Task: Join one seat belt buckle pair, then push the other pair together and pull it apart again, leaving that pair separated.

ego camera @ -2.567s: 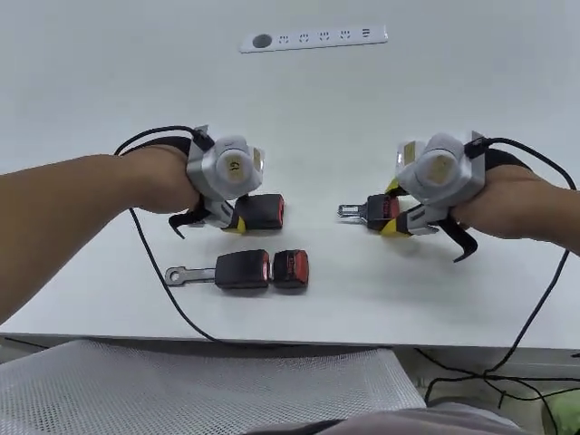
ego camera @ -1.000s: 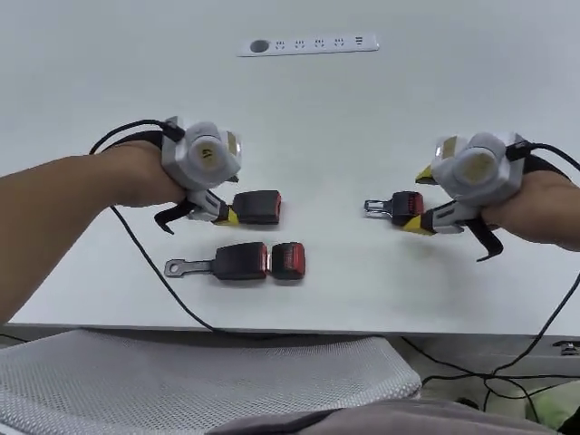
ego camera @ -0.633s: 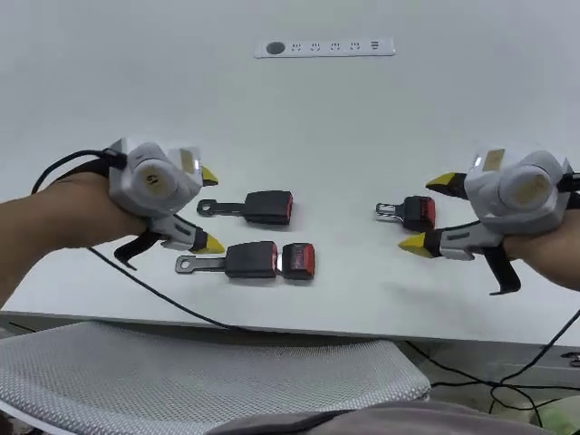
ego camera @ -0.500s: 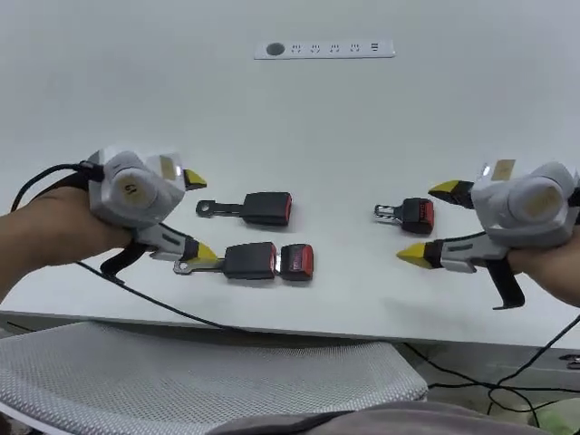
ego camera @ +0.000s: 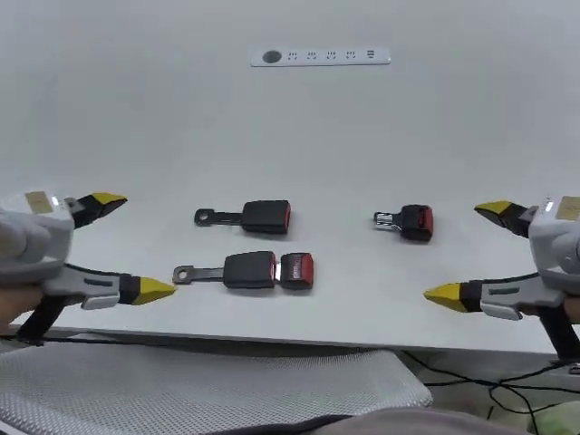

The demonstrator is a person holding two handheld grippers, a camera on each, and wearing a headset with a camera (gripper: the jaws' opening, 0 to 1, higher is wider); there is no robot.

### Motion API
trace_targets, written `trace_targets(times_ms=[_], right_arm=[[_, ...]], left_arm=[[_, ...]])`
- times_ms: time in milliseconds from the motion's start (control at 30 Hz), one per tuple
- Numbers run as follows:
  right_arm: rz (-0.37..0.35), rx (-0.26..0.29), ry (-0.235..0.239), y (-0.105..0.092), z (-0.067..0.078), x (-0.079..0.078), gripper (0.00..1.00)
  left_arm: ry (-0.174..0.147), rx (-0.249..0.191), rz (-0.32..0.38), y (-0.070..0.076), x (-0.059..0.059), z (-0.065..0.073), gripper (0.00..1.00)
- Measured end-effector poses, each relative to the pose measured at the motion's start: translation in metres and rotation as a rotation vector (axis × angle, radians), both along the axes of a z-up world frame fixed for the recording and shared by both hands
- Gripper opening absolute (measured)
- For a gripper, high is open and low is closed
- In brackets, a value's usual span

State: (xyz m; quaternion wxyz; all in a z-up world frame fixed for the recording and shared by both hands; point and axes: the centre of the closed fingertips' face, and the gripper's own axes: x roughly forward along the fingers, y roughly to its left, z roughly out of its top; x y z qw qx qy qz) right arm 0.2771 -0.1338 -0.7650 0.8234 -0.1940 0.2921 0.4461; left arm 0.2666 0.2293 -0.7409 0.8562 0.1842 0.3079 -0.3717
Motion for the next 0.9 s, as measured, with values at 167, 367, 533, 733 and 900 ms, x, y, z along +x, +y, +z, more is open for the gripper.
trace_targets(times_ms=[167, 367, 533, 733, 900], right_arm=[[-0.004, 0.015, -0.024, 0.002, 0.004, 0.002, 0.96], [0.011, -0.007, -0.043, 0.008, 0.003, 0.0, 1.0], [-0.005, 0.0, -0.029, 0.01, 0.0, -0.003, 1.0], [-0.031, 0.004, -0.011, 0.008, -0.005, -0.006, 1.0], [-0.071, 0.02, -0.002, 0.006, -0.004, -0.006, 1.0]], left_arm=[[-0.001, -0.018, 0.036, 0.009, -0.005, -0.003, 1.0], [-0.001, -0.013, 0.052, 0.014, -0.005, -0.005, 1.0], [0.004, -0.002, 0.042, 0.015, -0.008, -0.009, 1.0], [-0.007, -0.008, 0.039, 0.014, -0.009, -0.006, 1.0], [-0.007, -0.002, 0.03, 0.011, -0.012, -0.007, 1.0]])
